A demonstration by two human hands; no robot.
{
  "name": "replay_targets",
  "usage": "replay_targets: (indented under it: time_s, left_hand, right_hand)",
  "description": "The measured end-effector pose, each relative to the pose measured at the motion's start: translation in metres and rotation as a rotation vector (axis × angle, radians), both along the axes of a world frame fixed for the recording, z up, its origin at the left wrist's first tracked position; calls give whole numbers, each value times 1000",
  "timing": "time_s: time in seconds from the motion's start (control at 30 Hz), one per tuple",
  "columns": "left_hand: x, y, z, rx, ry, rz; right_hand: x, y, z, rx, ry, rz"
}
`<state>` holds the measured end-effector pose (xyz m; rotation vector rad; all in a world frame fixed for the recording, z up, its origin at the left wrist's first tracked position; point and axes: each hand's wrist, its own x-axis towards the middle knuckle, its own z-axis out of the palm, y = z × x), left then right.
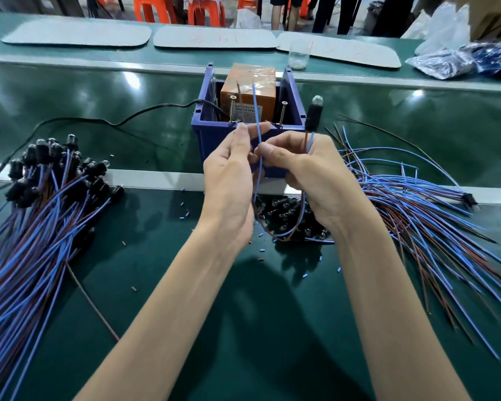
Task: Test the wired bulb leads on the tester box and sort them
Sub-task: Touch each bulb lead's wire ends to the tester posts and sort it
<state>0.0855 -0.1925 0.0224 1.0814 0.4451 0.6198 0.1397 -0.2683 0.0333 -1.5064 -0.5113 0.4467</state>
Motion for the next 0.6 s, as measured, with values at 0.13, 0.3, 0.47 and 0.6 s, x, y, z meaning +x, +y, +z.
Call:
replay_targets:
  time_s: [0.13, 0.3, 0.47, 0.6]
  left_hand:
    - [1, 12, -5, 138, 92, 164]
    - [-1, 30, -9, 125, 98, 297]
    - [-2, 41, -14, 137, 74, 329]
    - [1, 45, -17, 172, 112, 278]
  right_hand:
    - [3, 1, 2, 59, 104, -40]
    - [12, -2, 0, 173, 97, -247]
    - [25, -6, -9, 304, 138, -430]
    - [31, -10, -14, 233, 145, -464]
